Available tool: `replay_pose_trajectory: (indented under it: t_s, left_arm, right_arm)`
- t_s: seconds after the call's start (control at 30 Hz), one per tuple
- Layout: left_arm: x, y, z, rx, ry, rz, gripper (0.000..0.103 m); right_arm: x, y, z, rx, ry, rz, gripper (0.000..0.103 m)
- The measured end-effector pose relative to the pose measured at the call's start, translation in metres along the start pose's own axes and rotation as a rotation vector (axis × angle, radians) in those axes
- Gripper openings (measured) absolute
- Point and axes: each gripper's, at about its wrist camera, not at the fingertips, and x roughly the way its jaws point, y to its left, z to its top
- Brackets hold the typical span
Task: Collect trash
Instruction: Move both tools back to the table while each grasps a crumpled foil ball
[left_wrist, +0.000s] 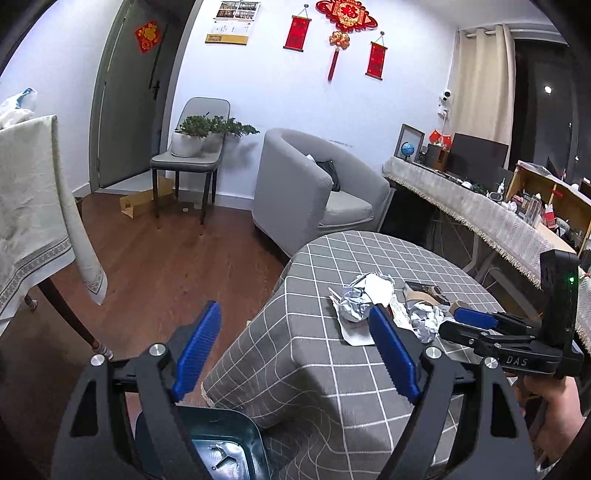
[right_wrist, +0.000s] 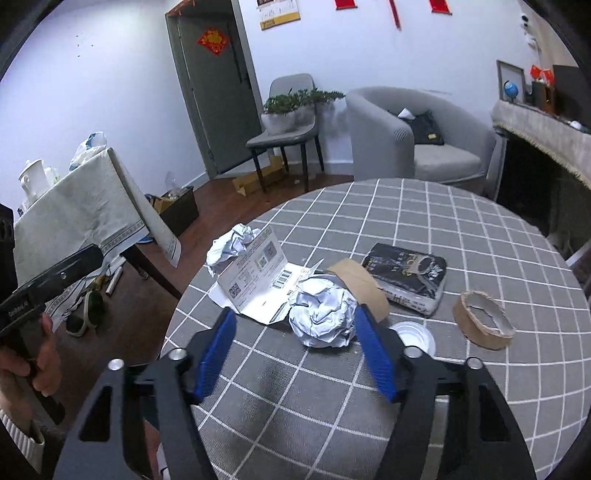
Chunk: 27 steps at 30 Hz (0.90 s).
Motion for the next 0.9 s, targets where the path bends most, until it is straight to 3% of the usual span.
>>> replay_pose_trajectory:
  t_s: [0.3,0.7,0.9]
  left_arm:
    - [0.020,-0.004,0.004,0.006,0.010,-0.012,0.084]
    - [0.042,-0.006,0.004,-0.004,0.044,-0.051,0.084]
    - [0.051,-0.007,0.005,-0.029,0.059,-0.072,0.084]
  right_arm:
    - [0.021,-0.005,0.006,-0.016,0.062,-0.063,0.062]
    - [0.043,-0.012,0.007,-0.037,0.131,-0.075,0.062]
    - [0.041,-0.020,0.011,-0.019,0.116,-0.050,0.052]
